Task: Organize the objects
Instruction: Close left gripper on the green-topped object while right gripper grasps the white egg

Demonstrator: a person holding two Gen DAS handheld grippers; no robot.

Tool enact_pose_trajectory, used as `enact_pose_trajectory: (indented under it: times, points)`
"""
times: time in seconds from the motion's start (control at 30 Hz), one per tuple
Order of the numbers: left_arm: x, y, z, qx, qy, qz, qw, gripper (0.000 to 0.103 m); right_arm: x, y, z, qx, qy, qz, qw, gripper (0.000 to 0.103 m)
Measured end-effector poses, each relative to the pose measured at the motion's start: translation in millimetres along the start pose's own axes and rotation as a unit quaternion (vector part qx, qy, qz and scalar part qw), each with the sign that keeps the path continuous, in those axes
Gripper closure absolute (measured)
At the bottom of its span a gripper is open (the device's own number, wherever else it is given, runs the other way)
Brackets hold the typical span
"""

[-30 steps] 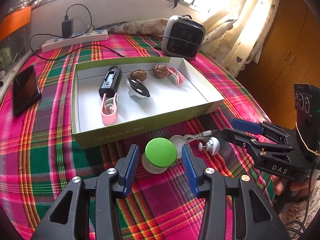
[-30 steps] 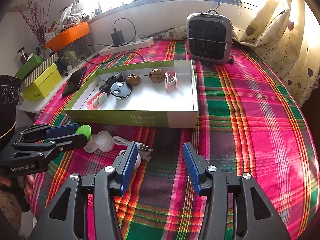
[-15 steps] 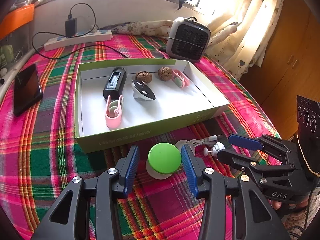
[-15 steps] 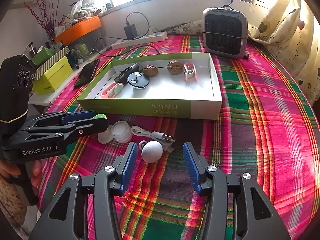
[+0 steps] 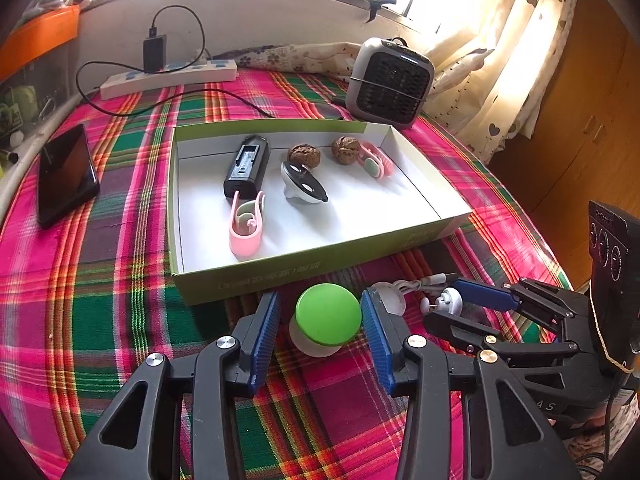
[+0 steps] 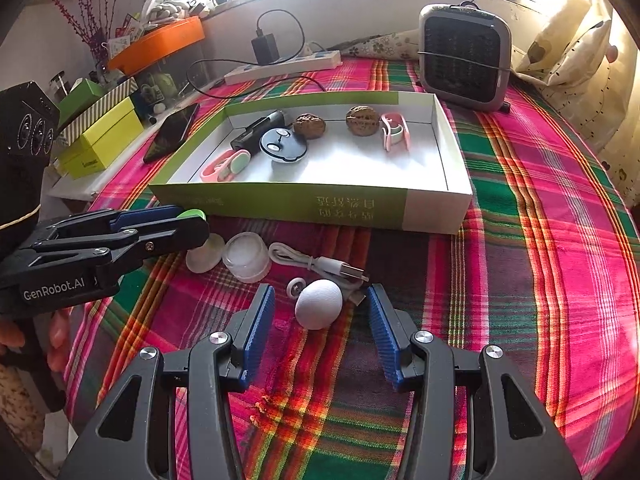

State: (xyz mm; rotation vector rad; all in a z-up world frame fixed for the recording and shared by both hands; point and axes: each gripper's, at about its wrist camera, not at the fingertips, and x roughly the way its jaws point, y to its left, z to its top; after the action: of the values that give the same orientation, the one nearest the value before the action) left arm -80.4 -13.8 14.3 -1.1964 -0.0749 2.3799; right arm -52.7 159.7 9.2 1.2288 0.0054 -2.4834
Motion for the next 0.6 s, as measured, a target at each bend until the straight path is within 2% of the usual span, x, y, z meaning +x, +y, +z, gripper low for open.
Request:
enact_pose_trajectory:
  times: [0.27, 0.37, 0.6]
  points:
    - [2.8, -0.4, -0.7, -0.003, 0.006, -0.001, 1.0, 0.063, -3.1, -4.2, -1.8, 0.002, -0.007, -0.017, 1.0, 0.055]
    - [3.8, -0.3, -0.6, -0.003, 0.008, 0.0, 1.0, 0.063, -4.9, -5.9, -2.6, 0.003, -0.011, -0.018, 1.0, 0.063]
    - [7.2, -0.6, -1.3, -0.005, 0.014, 0.001, 0.9999, 0.063, -4.5, -3.2, -2.7, -0.003, -0.012, -0.015, 1.0, 0.072]
